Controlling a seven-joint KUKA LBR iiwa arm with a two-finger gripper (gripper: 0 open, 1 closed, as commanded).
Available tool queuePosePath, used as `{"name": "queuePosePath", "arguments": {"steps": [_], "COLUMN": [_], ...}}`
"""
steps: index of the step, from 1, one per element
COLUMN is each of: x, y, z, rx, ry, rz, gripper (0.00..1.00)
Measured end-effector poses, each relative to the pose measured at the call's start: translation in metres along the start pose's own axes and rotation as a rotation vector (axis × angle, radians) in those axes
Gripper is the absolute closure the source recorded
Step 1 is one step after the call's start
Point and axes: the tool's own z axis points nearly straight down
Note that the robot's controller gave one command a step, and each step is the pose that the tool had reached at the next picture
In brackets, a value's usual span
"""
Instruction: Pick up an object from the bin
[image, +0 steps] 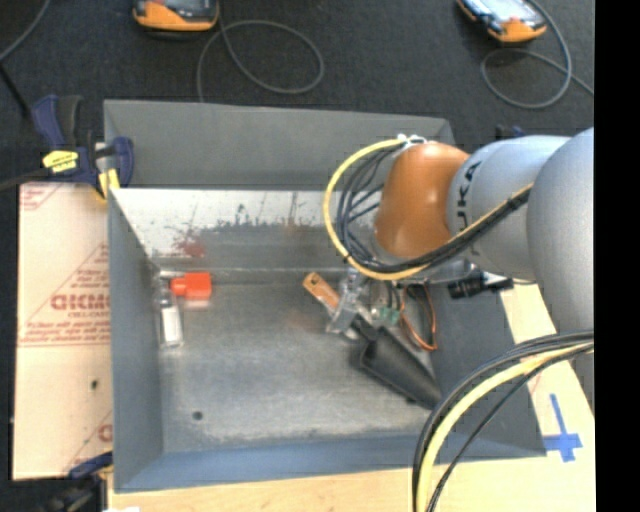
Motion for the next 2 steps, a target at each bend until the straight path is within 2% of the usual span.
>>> {"name": "queuePosePath", "arguments": {"steps": [2], "x": [-0.001], "y": [0.000], "z": [-0.028], "rx": [-0.001], "ry": [-0.002], "rz": [-0.001], "gripper": [1.00]}}
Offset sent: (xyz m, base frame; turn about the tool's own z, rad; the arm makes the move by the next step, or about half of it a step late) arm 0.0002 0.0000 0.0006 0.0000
